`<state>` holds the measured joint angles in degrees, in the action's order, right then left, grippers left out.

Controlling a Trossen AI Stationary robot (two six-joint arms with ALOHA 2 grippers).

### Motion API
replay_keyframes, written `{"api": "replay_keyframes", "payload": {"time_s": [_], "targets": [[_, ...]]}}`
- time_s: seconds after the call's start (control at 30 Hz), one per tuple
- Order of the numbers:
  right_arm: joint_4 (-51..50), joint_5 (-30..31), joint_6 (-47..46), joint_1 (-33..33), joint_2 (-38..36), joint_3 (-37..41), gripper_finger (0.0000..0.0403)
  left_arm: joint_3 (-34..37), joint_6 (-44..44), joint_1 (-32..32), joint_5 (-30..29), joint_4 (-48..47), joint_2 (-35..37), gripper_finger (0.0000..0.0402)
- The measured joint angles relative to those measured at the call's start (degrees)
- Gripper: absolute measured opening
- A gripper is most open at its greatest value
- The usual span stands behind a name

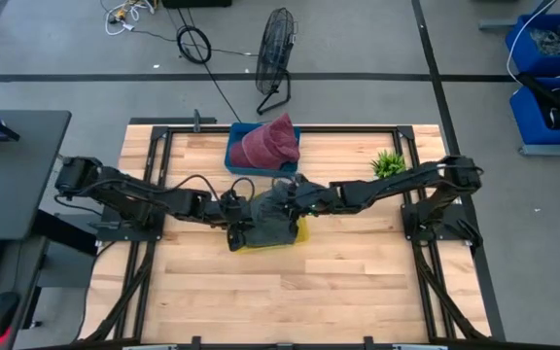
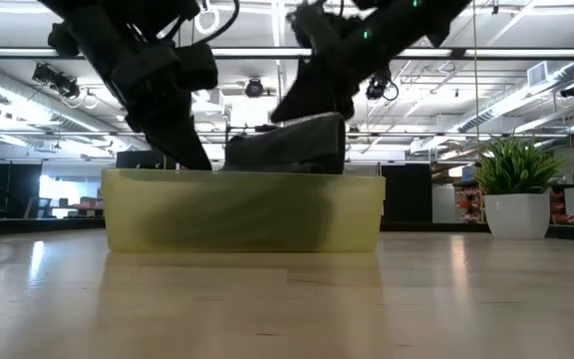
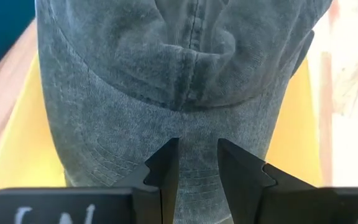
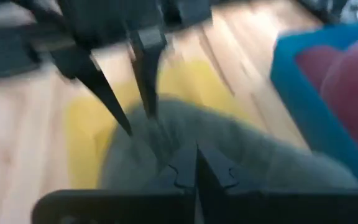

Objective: Pick & Place hat
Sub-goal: Put the grey cap into the yellow bin, then return to home position

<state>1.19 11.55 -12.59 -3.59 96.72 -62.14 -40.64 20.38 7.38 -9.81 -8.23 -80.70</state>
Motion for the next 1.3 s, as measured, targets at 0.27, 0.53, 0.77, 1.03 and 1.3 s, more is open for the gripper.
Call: {"api": "replay_keyframes", "payload": {"time_s": [0.27, 0.53, 0.77, 1.03, 1.3], "targets": [[-4.0, -2.31, -1.99, 0.05, 8.27, 0.05, 0.0003, -0.22, -1.09, -0.82, 0.2, -2.71, -2.77, 0.0106], [-3.85, -5.22, -4.53, 0.06, 15.73, -0.23, 0.0002, -0.05, -1.46, -5.49, 7.07, -5.05, -2.87, 0.0077], [-9.72, -4.77, -4.69, -0.41, 11.76, -0.03, 0.0002, -0.24, -3.01, -6.39, 7.52, -5.17, -2.08, 0.0071], [-22.62, -8.28, -5.51, -1.72, -2.87, 0.18, 0.002, -4.62, -3.45, -3.78, 6.1, -11.05, 6.66, 0.0071], [-29.61, 1.13, -2.77, -4.59, -22.44, 0.16, 0.0022, -11.66, -3.05, 0.64, -9.02, -28.55, 20.93, 0.0071]]}}
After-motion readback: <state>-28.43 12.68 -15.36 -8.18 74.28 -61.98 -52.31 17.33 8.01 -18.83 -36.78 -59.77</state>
